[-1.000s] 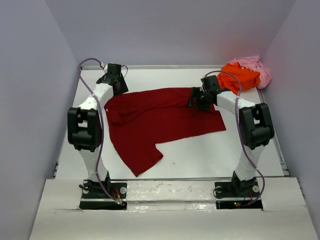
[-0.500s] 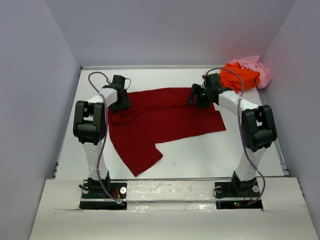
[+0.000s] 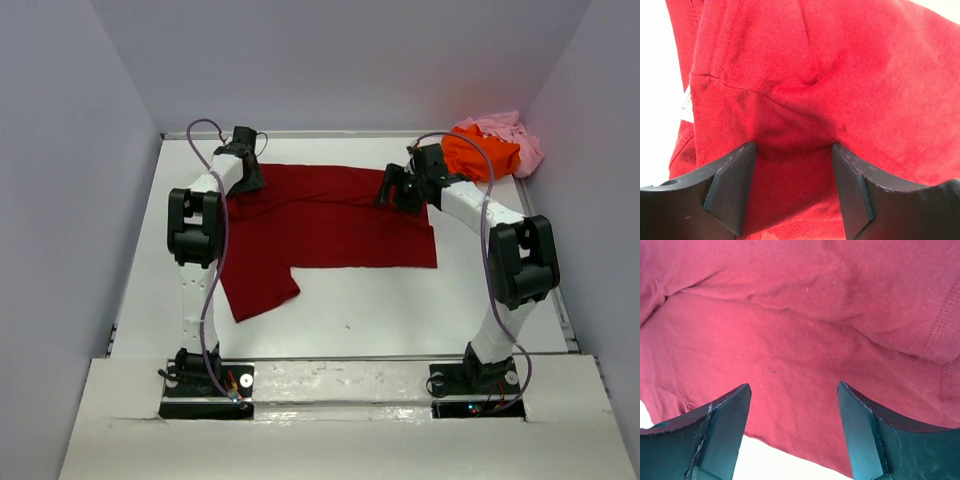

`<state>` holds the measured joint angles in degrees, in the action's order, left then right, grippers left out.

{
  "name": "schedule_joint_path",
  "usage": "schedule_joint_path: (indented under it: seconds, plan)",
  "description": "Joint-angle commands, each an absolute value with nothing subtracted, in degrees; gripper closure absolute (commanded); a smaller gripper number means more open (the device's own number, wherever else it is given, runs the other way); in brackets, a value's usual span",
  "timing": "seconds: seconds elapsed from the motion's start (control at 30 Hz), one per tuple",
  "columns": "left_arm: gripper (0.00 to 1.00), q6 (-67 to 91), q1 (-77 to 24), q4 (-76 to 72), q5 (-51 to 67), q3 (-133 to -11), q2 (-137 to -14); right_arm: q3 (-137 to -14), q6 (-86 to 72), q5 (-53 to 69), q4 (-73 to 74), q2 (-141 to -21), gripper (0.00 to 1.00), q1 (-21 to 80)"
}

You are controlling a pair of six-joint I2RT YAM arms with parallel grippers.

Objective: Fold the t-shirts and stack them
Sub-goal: Fold the flattened tshirt in 1/3 of the way, then grap the side of the flattened tshirt closest away from the robot with both arms

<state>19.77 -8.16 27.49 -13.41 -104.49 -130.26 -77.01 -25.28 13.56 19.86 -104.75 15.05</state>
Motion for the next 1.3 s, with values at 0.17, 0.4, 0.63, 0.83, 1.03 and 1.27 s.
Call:
schedule_joint_path:
  seconds: [0.17, 0.4, 0.63, 0.83, 1.03, 1.27]
  plan:
    - [0.28, 18.45, -1.86, 33.49, -11.96, -113.12, -135.18, -76.47, -24.61, 14.68, 20.13, -101.69, 0.24, 15.21]
    - [0.30, 20.56, 0.97, 29.45, -12.21, -107.84, -123.96, -73.40, -23.64, 15.65, 20.48, -98.80, 0.24, 16.42]
    - [0.29, 21.97, 0.97, 27.60, -10.20, -107.76, -110.51, -64.36, -23.64, 11.08, 18.99, -93.26, 0.24, 19.95]
    - [0.29, 22.15, -1.13, 25.75, -8.43, -102.23, -100.93, -57.40, -25.84, 5.82, 18.89, -88.16, 0.25, 20.57]
    - [0.28, 23.82, -8.52, 16.36, -5.54, -74.67, -81.85, -54.67, -29.53, -5.53, 21.88, -84.81, 0.26, 20.57]
    - [0.28, 21.27, -13.35, 15.38, -7.29, -62.59, -70.50, -55.63, -31.29, -10.28, 24.08, -89.55, 0.26, 20.57]
